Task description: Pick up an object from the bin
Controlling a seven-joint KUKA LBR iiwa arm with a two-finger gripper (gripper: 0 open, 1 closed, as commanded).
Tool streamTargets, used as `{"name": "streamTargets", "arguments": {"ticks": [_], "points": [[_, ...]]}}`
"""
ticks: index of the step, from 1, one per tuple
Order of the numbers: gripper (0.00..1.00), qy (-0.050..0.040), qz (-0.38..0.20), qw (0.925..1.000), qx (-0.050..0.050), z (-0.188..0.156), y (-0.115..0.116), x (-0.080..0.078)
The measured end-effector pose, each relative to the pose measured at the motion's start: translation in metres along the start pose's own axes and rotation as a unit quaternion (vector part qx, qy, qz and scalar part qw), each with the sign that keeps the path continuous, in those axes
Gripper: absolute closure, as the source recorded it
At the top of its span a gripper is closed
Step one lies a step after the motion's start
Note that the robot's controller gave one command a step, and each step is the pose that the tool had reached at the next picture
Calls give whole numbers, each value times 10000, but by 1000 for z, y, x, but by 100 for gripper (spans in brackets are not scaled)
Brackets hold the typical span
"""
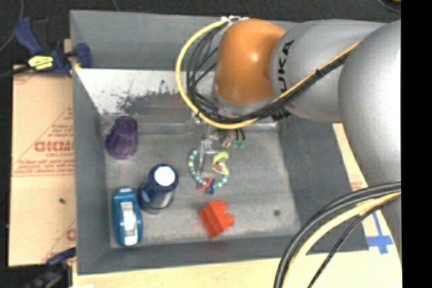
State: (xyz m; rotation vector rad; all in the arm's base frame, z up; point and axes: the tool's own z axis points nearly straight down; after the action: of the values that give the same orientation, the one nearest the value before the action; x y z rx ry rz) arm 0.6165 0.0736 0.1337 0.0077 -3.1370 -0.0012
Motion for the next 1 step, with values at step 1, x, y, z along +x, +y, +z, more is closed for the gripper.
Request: {"name": "streamTargets", "arguments": {"ticks": [1], "points": [[0,-41,10,10000,-4,-5,0,-2]]}}
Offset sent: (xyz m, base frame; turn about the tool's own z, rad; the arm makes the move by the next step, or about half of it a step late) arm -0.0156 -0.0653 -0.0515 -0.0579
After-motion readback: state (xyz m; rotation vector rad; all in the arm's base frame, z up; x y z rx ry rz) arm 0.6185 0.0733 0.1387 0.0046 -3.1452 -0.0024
